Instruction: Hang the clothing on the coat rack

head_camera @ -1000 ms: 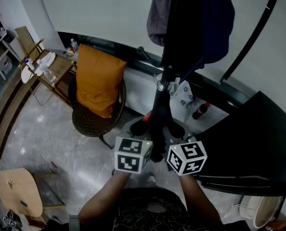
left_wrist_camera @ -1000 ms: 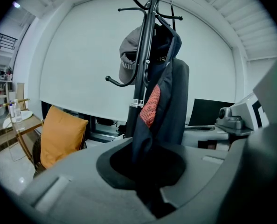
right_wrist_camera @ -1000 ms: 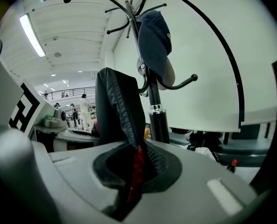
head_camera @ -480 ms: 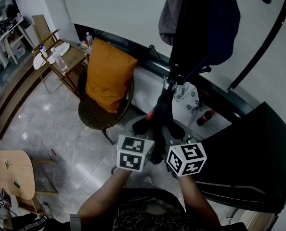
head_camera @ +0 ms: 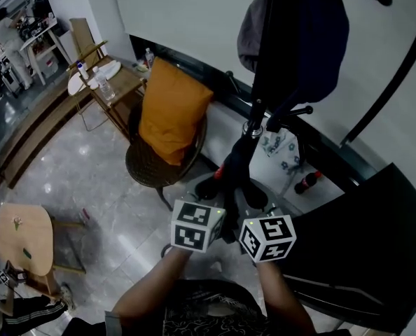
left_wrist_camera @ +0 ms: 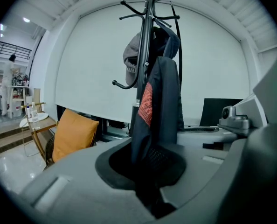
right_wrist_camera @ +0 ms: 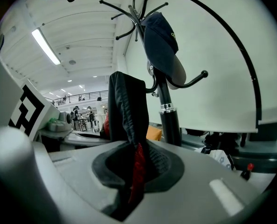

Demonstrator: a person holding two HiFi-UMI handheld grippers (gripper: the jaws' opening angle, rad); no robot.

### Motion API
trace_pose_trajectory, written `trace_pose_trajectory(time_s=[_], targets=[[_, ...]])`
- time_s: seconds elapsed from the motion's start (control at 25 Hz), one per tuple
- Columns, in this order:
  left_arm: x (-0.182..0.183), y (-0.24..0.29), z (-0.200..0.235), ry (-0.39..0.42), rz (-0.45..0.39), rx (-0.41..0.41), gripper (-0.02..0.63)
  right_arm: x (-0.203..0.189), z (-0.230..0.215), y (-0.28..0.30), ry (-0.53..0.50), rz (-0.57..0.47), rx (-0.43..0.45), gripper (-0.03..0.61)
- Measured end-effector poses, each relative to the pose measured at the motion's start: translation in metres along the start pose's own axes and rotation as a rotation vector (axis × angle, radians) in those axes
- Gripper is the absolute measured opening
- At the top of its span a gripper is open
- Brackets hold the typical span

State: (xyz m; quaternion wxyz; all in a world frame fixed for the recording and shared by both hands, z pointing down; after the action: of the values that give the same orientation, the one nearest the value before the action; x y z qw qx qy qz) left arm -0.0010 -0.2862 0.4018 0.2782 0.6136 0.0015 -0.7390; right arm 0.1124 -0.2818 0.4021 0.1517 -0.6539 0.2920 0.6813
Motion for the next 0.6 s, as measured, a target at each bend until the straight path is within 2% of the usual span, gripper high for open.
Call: trace_pose_trajectory(time_s=[0.32,0.6], targets=[[-0.0008,-0.0025,-0.0026,0.000,0.004,0.005,0.032,-0.0012,0.0008,-0.0011,-0.008,-0.005,-0.001,0.038],[-0.0031,-0.0081,-0.0032,-0.003,0.004,-0.033,0.032,-0.0007,0.0059,-0.0044,-0.013,-0.001,-0.055,0.049]])
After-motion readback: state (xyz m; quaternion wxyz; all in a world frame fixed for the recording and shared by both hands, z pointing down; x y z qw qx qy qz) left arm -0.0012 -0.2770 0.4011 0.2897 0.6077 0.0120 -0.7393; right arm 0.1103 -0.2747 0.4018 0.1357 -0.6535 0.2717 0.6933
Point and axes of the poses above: the fingertips, and each gripper's own axes: y forward along the fingers, z to its left, x out of its top, the point moved 7 cm from there along -y, backward along the fingers, and after that the axes turned 10 degrees about -y, right-handed, at the moved point
